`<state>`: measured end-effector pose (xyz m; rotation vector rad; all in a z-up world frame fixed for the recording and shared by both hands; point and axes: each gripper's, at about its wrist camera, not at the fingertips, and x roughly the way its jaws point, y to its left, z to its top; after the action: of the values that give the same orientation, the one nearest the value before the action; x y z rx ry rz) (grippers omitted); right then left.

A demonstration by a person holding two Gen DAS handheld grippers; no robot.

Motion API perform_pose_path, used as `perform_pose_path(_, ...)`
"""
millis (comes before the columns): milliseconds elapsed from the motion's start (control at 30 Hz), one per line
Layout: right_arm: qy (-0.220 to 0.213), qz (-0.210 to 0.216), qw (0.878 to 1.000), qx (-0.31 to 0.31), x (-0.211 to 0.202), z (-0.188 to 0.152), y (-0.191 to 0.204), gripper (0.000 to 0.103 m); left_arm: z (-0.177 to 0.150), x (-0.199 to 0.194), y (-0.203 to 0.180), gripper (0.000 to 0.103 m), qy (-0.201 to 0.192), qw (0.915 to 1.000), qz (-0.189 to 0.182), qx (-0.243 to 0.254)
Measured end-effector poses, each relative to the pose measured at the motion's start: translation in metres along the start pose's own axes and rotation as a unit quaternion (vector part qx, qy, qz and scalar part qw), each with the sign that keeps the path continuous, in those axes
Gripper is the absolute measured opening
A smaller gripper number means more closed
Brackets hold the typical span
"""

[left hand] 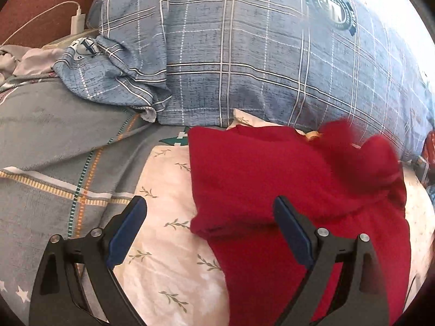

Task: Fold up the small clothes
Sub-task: 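Move the right gripper to the sweater's other side and grasp its edge, then fold the held side over the body toward the first fold with the right gripper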

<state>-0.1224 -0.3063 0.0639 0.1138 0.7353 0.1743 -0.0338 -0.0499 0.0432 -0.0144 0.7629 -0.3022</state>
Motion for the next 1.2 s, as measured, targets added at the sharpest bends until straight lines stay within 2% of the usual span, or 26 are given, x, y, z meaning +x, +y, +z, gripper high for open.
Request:
perform_pose_path(67,0.021,-0.018,1.000,-0.011,0.010,-0.016,0.002,0.038,0.001,-0.001,0.002,0.095,-0.003,1.0000,0.001,-0.004)
perform_pose_path(133,0.023,-0.026,0.999,0.007,0.007,-0.028,-0.003,0.041,0.002,-0.001,0.003,0.095,-0.003,0.9999,-0.002,-0.011)
perform_pose_path(167,0.019,-0.028,0.999,0.020,0.002,-0.028,-0.007,0.043,0.002,0.000,0.003,0.095,-0.002,0.9999,-0.006,-0.014)
perform_pose_path(233,0.002,-0.031,0.999,0.036,-0.012,-0.023,-0.017,0.054,0.003,0.001,0.002,0.095,0.000,0.9998,-0.010,-0.019)
perform_pose_path(333,-0.032,-0.025,0.998,0.037,-0.023,-0.008,-0.016,0.059,0.002,0.003,-0.001,0.095,0.003,0.9999,-0.005,-0.016)
perform_pose_path(433,-0.034,-0.014,0.999,0.018,0.000,0.012,0.001,0.059,0.002,0.004,0.001,0.095,0.003,0.9998,0.001,-0.017)
perform_pose_path(600,-0.005,-0.040,0.999,-0.034,0.075,0.037,0.041,0.057,0.006,0.004,0.012,0.095,0.004,0.9995,0.000,-0.030)
perform_pose_path(667,0.020,-0.062,0.996,-0.053,0.104,0.041,0.044,0.052,0.009,0.003,0.016,0.095,-0.001,0.9994,0.004,-0.033)
perform_pose_path(733,0.051,-0.124,0.989,-0.067,0.134,0.044,0.039,0.008,0.013,0.002,0.020,0.095,-0.007,0.9992,0.009,-0.037)
perform_pose_path(767,0.055,-0.130,0.988,-0.055,0.134,0.045,0.032,0.008,0.016,0.000,0.023,0.095,-0.011,0.9990,0.011,-0.041)
perform_pose_path(833,0.036,-0.078,0.996,0.009,0.117,0.048,0.019,0.008,0.019,-0.004,0.029,0.095,-0.018,0.9984,0.011,-0.052)
perform_pose_path(900,-0.001,-0.028,1.000,0.013,0.090,0.049,0.028,0.008,0.022,-0.007,0.035,0.095,-0.025,0.9972,0.002,-0.070)
perform_pose_path(967,-0.019,0.006,1.000,-0.018,0.076,0.041,0.050,0.011,0.022,-0.005,0.038,0.095,-0.025,0.9961,-0.001,-0.085)
perform_pose_path(1000,-0.015,0.021,0.999,-0.027,0.077,0.037,0.057,0.016,0.022,-0.003,0.038,0.095,-0.023,0.9958,-0.001,-0.088)
perform_pose_path(1033,0.000,0.035,0.999,-0.039,0.083,0.028,0.067,0.027,0.021,0.000,0.037,0.095,-0.018,0.9960,0.001,-0.088)
perform_pose_path(1100,0.036,0.026,0.998,-0.053,0.092,0.014,0.073,0.044,0.018,0.004,0.034,0.095,-0.008,0.9967,0.009,-0.080)
perform_pose_path(1133,0.045,0.016,0.997,-0.053,0.088,0.006,0.070,0.044,0.016,0.005,0.031,0.095,-0.006,0.9972,0.013,-0.073)
perform_pose_path(1200,0.023,0.006,0.999,-0.034,0.060,-0.008,0.053,0.045,0.015,0.004,0.027,0.095,-0.008,0.9980,0.011,-0.063)
